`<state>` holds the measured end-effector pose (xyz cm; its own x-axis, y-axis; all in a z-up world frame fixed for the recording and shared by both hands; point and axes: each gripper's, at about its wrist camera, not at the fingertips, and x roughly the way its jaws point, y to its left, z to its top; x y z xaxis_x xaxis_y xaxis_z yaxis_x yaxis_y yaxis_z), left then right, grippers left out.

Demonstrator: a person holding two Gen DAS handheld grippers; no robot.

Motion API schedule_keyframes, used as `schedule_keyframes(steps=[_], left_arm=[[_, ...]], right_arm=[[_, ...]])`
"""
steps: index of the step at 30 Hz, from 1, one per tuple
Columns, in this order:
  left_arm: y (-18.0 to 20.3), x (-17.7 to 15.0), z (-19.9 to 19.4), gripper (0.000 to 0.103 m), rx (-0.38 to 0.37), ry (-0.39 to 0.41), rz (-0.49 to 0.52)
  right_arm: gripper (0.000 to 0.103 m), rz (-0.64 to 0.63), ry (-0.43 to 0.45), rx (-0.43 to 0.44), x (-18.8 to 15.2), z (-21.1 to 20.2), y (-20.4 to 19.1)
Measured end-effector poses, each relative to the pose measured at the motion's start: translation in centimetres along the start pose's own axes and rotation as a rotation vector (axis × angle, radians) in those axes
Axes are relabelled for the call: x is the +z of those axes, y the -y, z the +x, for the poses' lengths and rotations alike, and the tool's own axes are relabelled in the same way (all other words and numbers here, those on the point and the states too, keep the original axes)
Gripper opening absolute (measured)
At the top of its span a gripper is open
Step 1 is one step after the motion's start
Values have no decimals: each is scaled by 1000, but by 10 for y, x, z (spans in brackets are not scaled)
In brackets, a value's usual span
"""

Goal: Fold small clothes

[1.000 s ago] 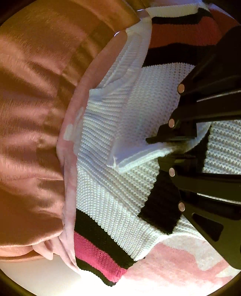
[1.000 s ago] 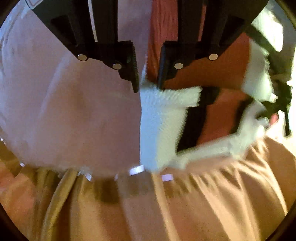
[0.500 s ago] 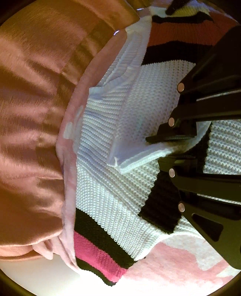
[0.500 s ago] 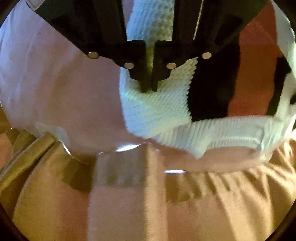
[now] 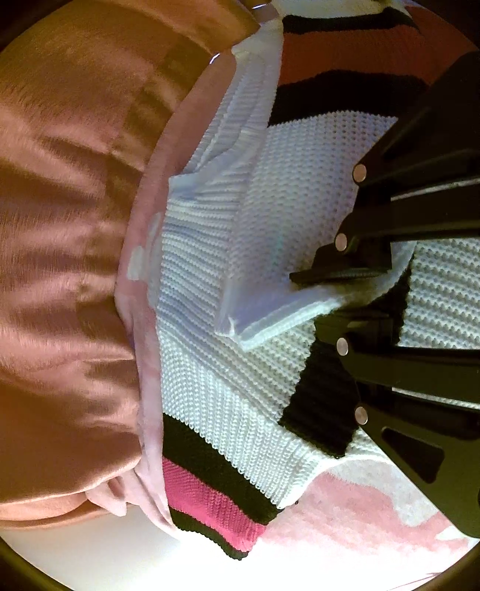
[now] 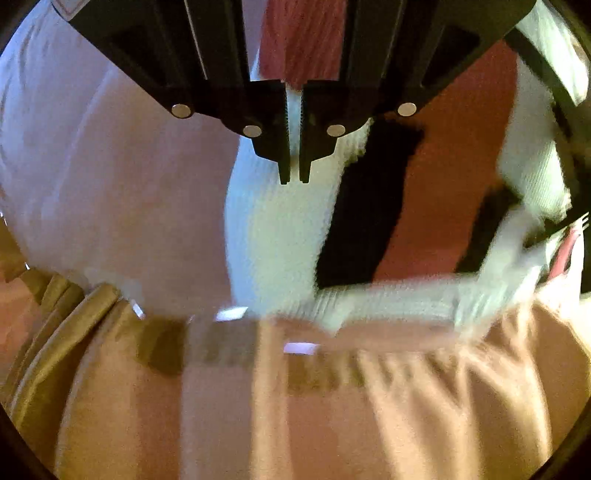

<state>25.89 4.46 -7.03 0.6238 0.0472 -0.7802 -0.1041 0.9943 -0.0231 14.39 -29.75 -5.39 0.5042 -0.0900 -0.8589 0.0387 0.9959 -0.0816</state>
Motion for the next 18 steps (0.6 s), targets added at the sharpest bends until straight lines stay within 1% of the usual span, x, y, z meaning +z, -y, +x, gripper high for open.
schedule_keyframes(steps=[2, 3, 4, 6, 8, 9, 10, 11, 12, 13, 14, 15, 16, 17, 18], left_arm=[[0, 0, -1, 13, 1, 0, -1], [-1, 0, -1, 13, 1, -1, -4], [-1, 0, -1, 14, 0, -2, -10], [-4, 0, -3, 16, -8, -7, -24], [-10, 2, -8, 20, -28, -12, -50], [-16, 3, -11, 22, -49, -14, -73], [-24, 6, -14, 22, -78, -20, -106], [-33, 8, -16, 29, -103, -26, -144], [-46, 11, -21, 39, -127, -28, -190], [-60, 15, -26, 45, -138, -24, -235], [-78, 18, -33, 55, -147, -9, -287], [-96, 22, -38, 65, -149, 10, -331], [-121, 28, -44, 70, -130, 32, -382], [-142, 32, -48, 83, -107, 45, -415], [-163, 37, -49, 91, -84, 56, -444]], right_arm=[[0, 17, 25, 20, -9, 1, 12], [0, 39, 12, 27, -7, -4, 13], [0, 61, 29, 37, -1, -14, 12], [1, 43, 75, 36, 2, -29, 9], [2, 15, 54, 3, -5, -25, 4], [0, 8, 4, -15, -11, -8, 5], [0, 6, 5, -15, -12, -3, 6], [0, 2, 34, -23, -16, -3, 6], [0, 11, 21, -27, -12, -9, 5], [2, 26, 40, -13, -9, -19, 4], [9, 39, 65, 11, -9, -30, 3], [9, 46, 83, 35, -6, -38, 0], [9, 44, 106, 62, -6, -51, -5], [12, 37, 128, 70, -9, -61, -9], [19, 28, 141, 68, -13, -69, -15]])
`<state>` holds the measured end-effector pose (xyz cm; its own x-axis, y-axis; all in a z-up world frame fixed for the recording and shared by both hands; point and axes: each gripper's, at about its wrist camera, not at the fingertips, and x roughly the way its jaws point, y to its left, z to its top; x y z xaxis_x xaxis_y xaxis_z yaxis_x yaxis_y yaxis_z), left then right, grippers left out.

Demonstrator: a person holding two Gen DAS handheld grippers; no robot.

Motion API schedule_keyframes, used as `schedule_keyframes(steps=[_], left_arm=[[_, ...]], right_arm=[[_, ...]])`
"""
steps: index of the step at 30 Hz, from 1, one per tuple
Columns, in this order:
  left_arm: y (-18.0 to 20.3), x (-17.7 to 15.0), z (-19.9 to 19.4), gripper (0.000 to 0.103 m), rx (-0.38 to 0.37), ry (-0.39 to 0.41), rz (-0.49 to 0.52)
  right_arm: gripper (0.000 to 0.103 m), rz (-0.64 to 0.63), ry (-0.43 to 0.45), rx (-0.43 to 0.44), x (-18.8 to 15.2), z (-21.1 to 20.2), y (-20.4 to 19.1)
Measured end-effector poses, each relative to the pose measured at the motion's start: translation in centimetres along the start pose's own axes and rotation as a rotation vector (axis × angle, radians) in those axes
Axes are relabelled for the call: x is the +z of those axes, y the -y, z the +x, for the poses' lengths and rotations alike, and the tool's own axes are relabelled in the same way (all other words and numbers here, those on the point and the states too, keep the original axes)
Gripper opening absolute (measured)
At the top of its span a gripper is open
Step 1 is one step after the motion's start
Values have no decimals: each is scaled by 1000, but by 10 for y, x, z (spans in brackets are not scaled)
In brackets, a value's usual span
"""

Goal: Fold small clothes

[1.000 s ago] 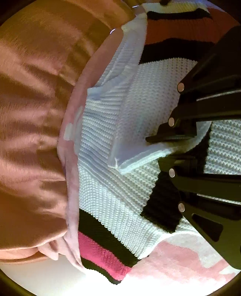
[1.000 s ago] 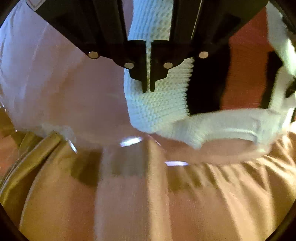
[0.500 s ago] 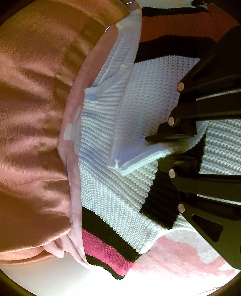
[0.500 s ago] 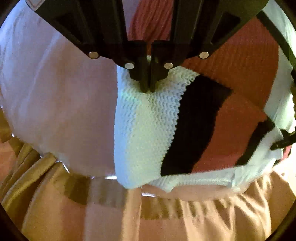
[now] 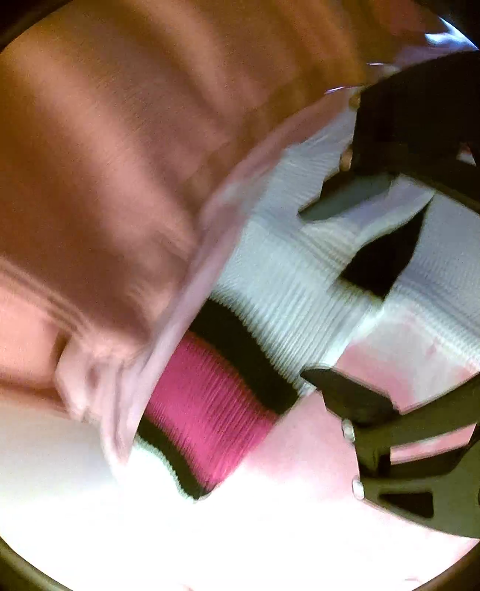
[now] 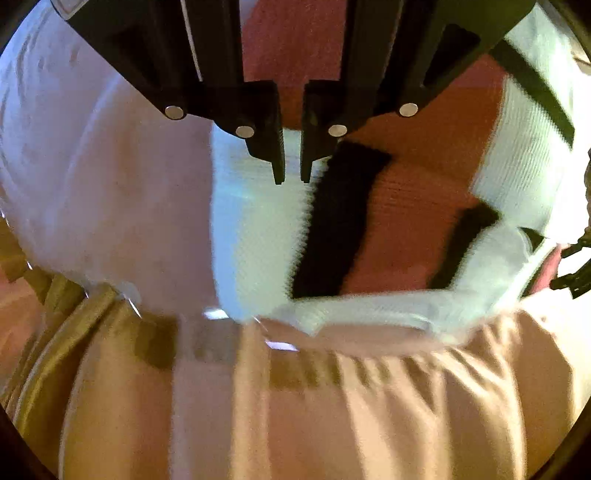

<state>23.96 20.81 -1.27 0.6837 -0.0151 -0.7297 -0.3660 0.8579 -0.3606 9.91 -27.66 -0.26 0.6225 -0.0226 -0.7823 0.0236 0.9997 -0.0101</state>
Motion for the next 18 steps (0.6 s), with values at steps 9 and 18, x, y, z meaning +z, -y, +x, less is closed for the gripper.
schedule_keyframes(steps=[9, 18], left_arm=[[-184, 94, 49, 92, 245, -19, -307], [-176, 109, 83, 7, 286, -7, -203]], right_arm=[[31, -73, -17, 39, -25, 2, -56], [39, -84, -71, 4, -35, 32, -59]])
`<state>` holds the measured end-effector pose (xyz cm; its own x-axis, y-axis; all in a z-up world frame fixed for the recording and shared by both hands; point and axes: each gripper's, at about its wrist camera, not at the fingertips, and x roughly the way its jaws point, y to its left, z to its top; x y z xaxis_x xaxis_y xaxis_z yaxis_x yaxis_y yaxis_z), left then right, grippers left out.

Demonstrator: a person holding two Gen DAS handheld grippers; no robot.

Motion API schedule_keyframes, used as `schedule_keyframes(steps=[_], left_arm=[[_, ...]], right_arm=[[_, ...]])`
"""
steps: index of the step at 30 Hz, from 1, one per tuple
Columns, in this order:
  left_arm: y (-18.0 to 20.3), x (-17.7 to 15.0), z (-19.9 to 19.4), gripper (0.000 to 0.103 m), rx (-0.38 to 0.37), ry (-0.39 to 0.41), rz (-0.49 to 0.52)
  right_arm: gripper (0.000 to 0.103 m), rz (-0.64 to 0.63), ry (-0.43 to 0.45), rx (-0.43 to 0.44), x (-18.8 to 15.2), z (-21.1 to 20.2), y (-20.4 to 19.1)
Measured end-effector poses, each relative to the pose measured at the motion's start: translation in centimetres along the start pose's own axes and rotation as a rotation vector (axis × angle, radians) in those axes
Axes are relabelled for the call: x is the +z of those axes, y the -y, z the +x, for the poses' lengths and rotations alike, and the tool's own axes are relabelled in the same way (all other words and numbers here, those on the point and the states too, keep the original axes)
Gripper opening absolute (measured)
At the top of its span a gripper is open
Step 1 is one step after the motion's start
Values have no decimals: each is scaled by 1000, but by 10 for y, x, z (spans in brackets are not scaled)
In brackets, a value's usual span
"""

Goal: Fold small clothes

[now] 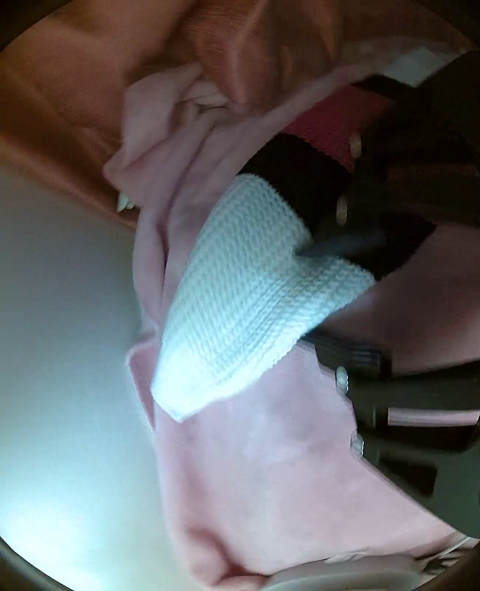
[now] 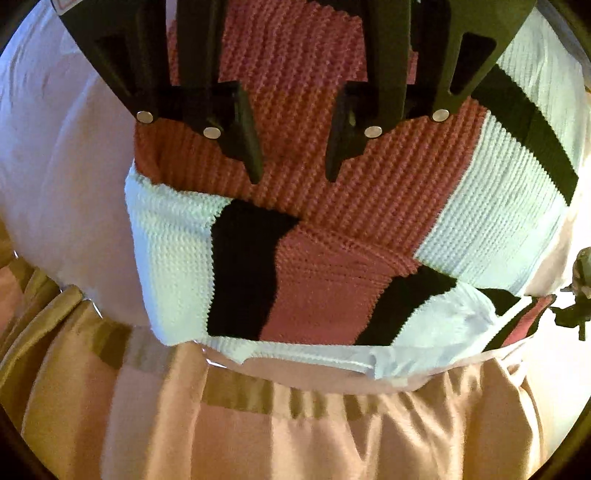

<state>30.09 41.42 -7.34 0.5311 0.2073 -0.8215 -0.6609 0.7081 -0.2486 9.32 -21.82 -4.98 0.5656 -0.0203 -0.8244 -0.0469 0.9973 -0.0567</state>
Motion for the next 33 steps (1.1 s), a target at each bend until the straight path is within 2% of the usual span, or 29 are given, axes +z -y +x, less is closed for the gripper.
schedule_keyframes(steps=[1, 3, 5, 8, 10, 12, 13, 16, 18, 19, 21, 22, 23, 24, 25, 27, 29, 32, 33], left_arm=[[5, 1, -2, 7, -45, 1, 5], [14, 3, -17, 7, -64, 31, -16], [35, -1, -54, 7, -114, 111, 24], [96, -25, -129, 7, -222, 240, 198], [147, -61, -184, 7, -344, 281, 337], [187, -100, -219, 7, -445, 273, 444], [212, -130, -236, 7, -501, 249, 509], [263, -215, -249, 8, -588, 126, 675], [281, -262, -240, 16, -582, 60, 761], [290, -293, -227, 23, -544, 7, 818], [283, -327, -209, 61, -445, -35, 852], [274, -336, -198, 64, -389, -38, 839], [264, -337, -192, 64, -367, -43, 823], [249, -337, -191, 67, -360, -65, 802], [238, -330, -185, 69, -355, -109, 754], [211, -317, -189, 73, -358, -148, 655], [184, -304, -203, 83, -364, -126, 567], [164, -286, -208, 84, -302, -54, 545], [159, -283, -209, 84, -297, -35, 553]], right_arm=[[40, 2, 4, -3, 0, -1, 1], [42, 5, 14, -5, 0, -4, 3], [42, 18, 28, 3, 2, -9, 8], [43, 35, 50, 8, 5, -16, 15], [45, 47, 66, 10, 6, -22, 19], [46, 56, 79, 9, 8, -27, 23], [46, 66, 86, 8, 9, -29, 27], [47, 92, 91, 0, 12, -32, 39], [53, 109, 85, -6, 13, -32, 46], [54, 122, 89, -15, 14, -33, 51], [58, 140, 93, -15, 16, -34, 56], [58, 151, 98, -2, 18, -35, 59], [58, 160, 102, 9, 20, -36, 61], [58, 165, 105, 23, 21, -37, 62], [59, 167, 107, 33, 23, -38, 63], [62, 167, 113, 58, 25, -38, 62], [62, 168, 110, 102, 29, -36, 57], [62, 170, 128, 146, 41, -35, 43], [62, 138, 132, 121, 49, -33, 30]])
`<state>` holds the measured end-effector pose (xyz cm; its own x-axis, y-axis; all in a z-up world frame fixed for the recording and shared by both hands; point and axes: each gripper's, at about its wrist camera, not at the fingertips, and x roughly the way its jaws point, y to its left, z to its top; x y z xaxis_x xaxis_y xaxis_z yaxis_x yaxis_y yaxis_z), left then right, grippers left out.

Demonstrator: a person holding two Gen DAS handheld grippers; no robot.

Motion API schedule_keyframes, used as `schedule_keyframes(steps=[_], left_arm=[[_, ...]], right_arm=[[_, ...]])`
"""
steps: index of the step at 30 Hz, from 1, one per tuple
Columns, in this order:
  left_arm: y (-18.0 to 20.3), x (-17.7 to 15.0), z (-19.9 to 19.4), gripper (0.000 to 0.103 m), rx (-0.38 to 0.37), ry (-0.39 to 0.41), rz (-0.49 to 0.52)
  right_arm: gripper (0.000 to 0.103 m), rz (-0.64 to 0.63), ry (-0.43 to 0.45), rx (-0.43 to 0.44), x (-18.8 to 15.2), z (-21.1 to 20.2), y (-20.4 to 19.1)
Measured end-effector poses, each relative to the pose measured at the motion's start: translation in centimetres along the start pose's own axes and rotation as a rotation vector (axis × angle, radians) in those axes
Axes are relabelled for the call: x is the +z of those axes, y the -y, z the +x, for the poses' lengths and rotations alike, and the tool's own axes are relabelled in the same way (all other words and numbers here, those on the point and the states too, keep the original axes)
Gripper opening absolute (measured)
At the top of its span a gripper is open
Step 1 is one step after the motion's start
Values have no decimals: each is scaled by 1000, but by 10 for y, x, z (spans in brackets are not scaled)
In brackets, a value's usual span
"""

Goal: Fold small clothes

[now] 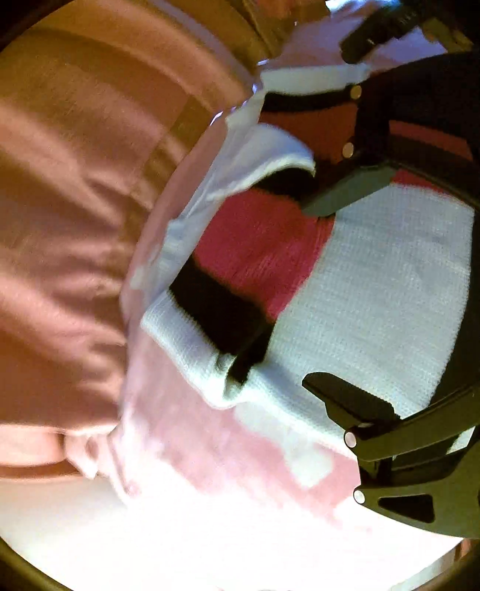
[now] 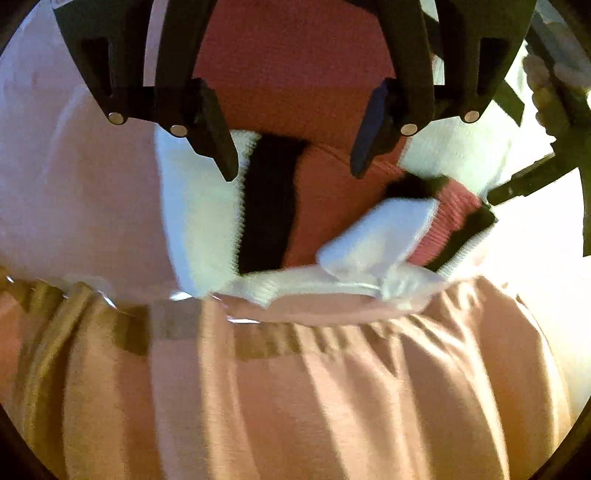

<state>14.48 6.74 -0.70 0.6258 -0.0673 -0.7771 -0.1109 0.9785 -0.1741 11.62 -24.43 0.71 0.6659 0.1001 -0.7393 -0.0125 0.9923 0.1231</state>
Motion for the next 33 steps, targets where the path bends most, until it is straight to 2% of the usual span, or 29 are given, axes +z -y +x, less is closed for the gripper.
schedule_keyframes(steps=[2, 5, 9, 11, 12, 13, 14, 15, 16, 18, 19, 20, 21, 22, 24, 25, 26, 27, 29, 31, 32, 33], left_arm=[[-3, 0, 0, 84, 41, 27, 53], [-3, 0, 3, 85, 82, 26, 138], [-13, 1, 2, 85, 75, 14, 149], [-22, 2, 1, 85, 67, 5, 140], [-27, 3, 2, 85, 57, -6, 132], [-30, 4, 4, 85, 54, -13, 127], [-33, 5, 6, 85, 51, -21, 120], [-36, 6, 6, 85, 44, -28, 114], [-40, 9, 7, 85, 35, -37, 104], [-45, 12, 7, 85, 27, -38, 86], [-48, 15, 6, 85, 17, -34, 75], [-49, 16, 5, 85, 13, -32, 69], [-50, 17, 5, 85, 10, -31, 63], [-50, 18, 5, 85, 3, -32, 54], [-49, 19, 6, 85, -6, -38, 50], [-45, 18, 8, 86, -9, -46, 51], [-42, 17, 10, 86, -10, -51, 53], [-38, 16, 13, 86, -15, -57, 57], [-28, 14, 18, 86, -54, -79, 59], [-21, 12, 25, 88, -127, -115, 25], [-20, 11, 28, 88, -156, -130, 2], [-19, 10, 31, 88, -185, -147, -25]], right_arm=[[65, -83, 11, -34, 9, 7, -29], [72, -153, -13, -33, 28, 34, -72], [72, -184, -109, -64, 51, 89, -114], [72, -219, -142, -148, 58, 115, -128], [68, -233, -156, -176, 59, 123, -132], [59, -248, -182, -209, 59, 133, -134], [23, -245, -212, -205, 58, 141, -131], [10, -220, -230, -184, 61, 141, -128], [7, -192, -207, -154, 66, 133, -125], [7, -106, -103, -61, 82, 96, -113], [7, -40, -17, 18, 90, 62, -100], [7, -2, 38, 51, 92, 39, -89], [7, 28, 87, 58, 91, 18, -76], [7, 45, 124, 28, 81, 1, -58], [12, 25, 83, -87, 60, 5, -31], [13, 13, -2, -144, 42, 24, -12], [13, 41, -84, -148, 26, 40, 7], [13, 111, -169, -94, 7, 56, 29], [16, 203, -179, -15, -9, 59, 52], [30, 231, -136, 22, -13, 50, 64], [41, 234, -116, 20, -13, 45, 68], [43, 237, -103, 26, -12, 43, 73]])
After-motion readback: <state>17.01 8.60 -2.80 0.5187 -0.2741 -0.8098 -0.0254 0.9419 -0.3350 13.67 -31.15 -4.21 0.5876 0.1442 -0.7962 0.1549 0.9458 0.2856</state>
